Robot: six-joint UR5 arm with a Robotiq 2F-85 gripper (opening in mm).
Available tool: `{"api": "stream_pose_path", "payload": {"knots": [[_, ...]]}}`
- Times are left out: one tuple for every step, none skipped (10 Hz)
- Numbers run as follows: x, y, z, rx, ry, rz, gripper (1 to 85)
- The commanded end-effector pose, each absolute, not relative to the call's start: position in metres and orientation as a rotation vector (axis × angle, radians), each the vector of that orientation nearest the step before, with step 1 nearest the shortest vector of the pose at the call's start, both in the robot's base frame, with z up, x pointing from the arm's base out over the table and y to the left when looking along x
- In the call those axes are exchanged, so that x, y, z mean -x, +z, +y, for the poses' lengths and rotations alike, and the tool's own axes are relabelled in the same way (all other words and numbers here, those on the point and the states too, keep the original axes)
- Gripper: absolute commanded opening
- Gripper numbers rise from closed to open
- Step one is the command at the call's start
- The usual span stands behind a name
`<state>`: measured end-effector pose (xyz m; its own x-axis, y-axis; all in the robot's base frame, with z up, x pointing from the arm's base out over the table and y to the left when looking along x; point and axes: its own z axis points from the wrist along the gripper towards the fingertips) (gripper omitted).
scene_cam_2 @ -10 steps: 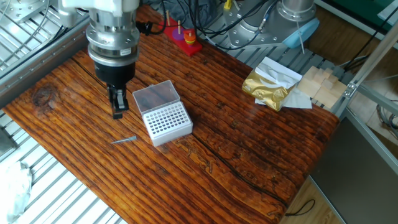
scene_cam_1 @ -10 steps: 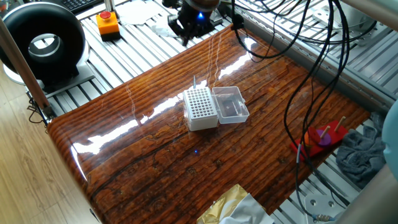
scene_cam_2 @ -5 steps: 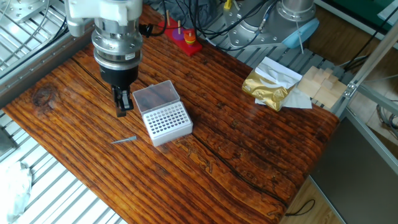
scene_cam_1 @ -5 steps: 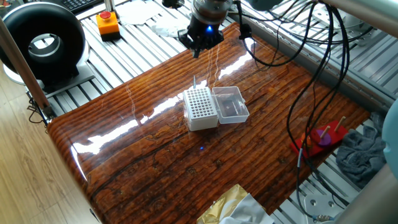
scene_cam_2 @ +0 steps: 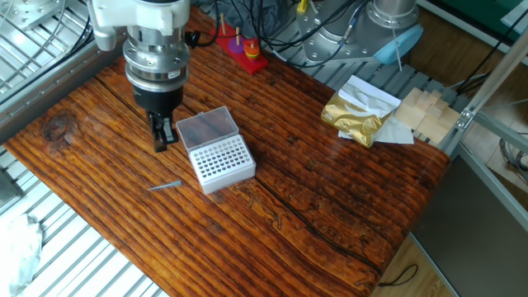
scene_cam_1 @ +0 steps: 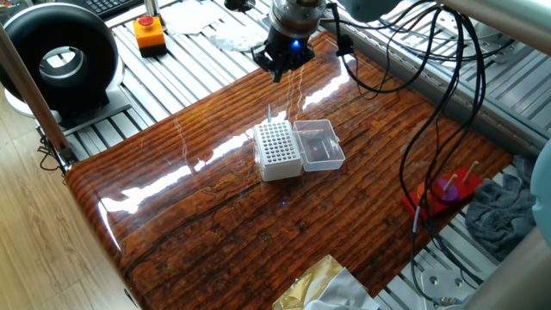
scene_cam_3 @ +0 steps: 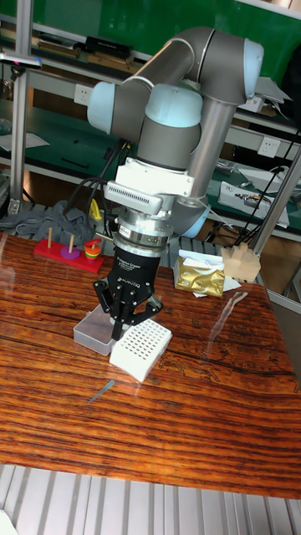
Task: Insert a medium pipette tip into the holder for medium pipette tips
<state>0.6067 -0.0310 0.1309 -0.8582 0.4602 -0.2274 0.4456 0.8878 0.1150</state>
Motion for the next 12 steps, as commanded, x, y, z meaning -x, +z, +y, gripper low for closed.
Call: {"api": "stream_pose_path", "payload": {"knots": [[-0.604, 0.132, -0.029, -0.667, 0.098, 2.826, 1.0], [-0.601, 0.134, -0.028, -0.674, 0.1, 2.834, 1.0], [-0.6, 0.133, -0.027, -0.677, 0.102, 2.837, 1.0], [-0.601, 0.131, -0.024, -0.68, 0.114, 2.834, 1.0], [-0.602, 0.13, -0.023, -0.683, 0.111, 2.83, 1.0], [-0.602, 0.13, -0.022, -0.688, 0.116, 2.829, 1.0], [-0.602, 0.131, -0.021, -0.689, 0.12, 2.83, 1.0], [-0.6, 0.13, -0.022, -0.69, 0.113, 2.837, 1.0], [-0.596, 0.129, -0.023, -0.691, 0.101, 2.853, 1.0], [-0.588, 0.128, -0.028, -0.697, 0.065, 2.878, 1.0], [-0.587, 0.127, -0.032, -0.653, 0.04, 2.889, 1.0], [-0.585, 0.127, -0.023, -0.662, 0.085, 2.901, 1.0]]}}
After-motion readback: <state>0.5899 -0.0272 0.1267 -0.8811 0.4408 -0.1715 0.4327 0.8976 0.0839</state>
